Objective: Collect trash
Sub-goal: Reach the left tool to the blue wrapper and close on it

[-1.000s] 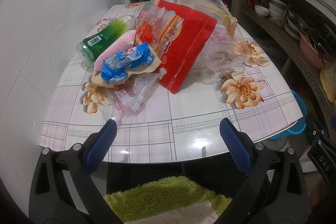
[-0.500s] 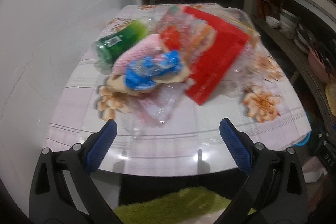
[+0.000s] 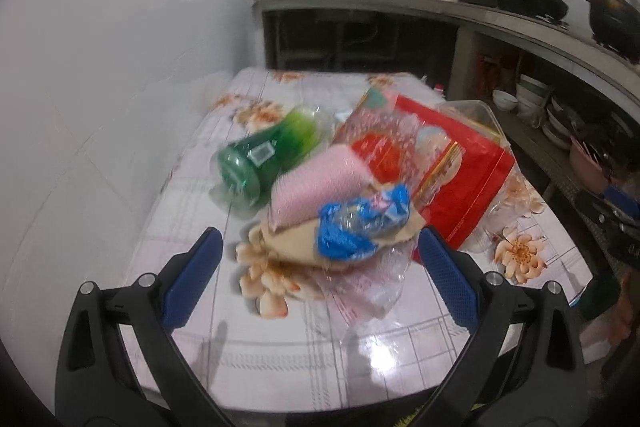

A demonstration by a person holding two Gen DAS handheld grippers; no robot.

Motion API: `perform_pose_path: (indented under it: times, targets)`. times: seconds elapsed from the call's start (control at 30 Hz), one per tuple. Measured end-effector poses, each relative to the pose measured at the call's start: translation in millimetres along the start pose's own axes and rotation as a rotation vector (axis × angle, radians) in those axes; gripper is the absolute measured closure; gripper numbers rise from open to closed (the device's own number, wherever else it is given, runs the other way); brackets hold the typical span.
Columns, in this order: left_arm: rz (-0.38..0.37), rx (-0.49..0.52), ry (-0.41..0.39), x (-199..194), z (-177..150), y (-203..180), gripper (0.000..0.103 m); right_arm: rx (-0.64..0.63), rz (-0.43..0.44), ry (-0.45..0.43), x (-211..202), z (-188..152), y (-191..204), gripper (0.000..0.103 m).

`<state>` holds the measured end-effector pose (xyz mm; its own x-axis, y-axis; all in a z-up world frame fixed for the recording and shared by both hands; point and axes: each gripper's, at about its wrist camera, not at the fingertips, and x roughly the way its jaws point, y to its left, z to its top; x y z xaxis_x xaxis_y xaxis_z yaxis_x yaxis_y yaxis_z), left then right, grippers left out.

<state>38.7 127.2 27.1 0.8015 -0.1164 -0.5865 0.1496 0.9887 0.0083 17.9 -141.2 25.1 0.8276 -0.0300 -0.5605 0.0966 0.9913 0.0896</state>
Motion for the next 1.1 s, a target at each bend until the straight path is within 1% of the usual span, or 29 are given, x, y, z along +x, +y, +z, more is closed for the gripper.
perform_pose_path:
  times: [0.07, 0.2, 0.23, 0.27, 0.3, 0.33, 0.4, 0.43, 0.47, 0.5, 0.53, 0.63, 0.67, 0.73, 0.8, 0.93, 1.1]
  targets:
    - [-0.028, 0.037, -0.015, 2, 4, -5, 0.009, 0.006, 0.029, 0.01, 4, 4, 7, 0.006]
    - [-0.078, 0.09, 0.008, 20, 9, -16, 0.01, -0.003, 0.062, 0.039, 13, 7, 14, 0.006]
    - [-0.082, 0.111, 0.022, 27, 10, -20, 0.013, -0.008, 0.068, 0.046, 14, 7, 14, 0.006]
    - [-0.088, 0.13, 0.035, 33, 11, -23, 0.023, -0.01, 0.075, 0.051, 15, 7, 13, 0.006]
    - [-0.09, 0.143, 0.05, 39, 10, -25, 0.029, -0.008, 0.087, 0.055, 16, 7, 13, 0.006]
    - [-0.091, 0.158, 0.073, 48, 10, -27, 0.03, -0.003, 0.105, 0.061, 18, 8, 11, 0.006]
    - [-0.096, 0.173, 0.108, 60, 7, -29, 0.039, 0.011, 0.142, 0.072, 20, 10, 11, 0.006]
    - [-0.098, 0.186, 0.119, 65, 6, -30, 0.04, 0.015, 0.156, 0.075, 21, 12, 10, 0.006]
    - [-0.096, 0.202, 0.127, 69, 4, -32, 0.043, 0.019, 0.174, 0.079, 21, 13, 10, 0.006]
    - [-0.091, 0.217, 0.132, 72, 2, -33, 0.048, 0.019, 0.186, 0.081, 22, 15, 11, 0.006]
    - [-0.087, 0.229, 0.134, 73, 0, -34, 0.051, 0.016, 0.201, 0.083, 22, 16, 11, 0.006]
    - [-0.07, 0.251, 0.129, 74, -3, -35, 0.063, 0.009, 0.229, 0.093, 26, 19, 15, 0.006]
    - [-0.071, 0.253, 0.127, 74, -4, -34, 0.068, 0.009, 0.235, 0.096, 26, 21, 17, 0.006]
    - [-0.074, 0.251, 0.119, 71, -6, -32, 0.072, 0.005, 0.248, 0.101, 27, 23, 20, 0.006]
    - [-0.084, 0.248, 0.108, 68, -7, -29, 0.079, -0.004, 0.262, 0.101, 26, 25, 24, 0.006]
    - [-0.105, 0.232, 0.083, 61, -8, -24, 0.084, -0.028, 0.285, 0.097, 25, 30, 34, 0.006]
    - [-0.118, 0.161, 0.037, 44, -6, -9, 0.089, -0.078, 0.33, 0.066, 20, 46, 48, 0.006]
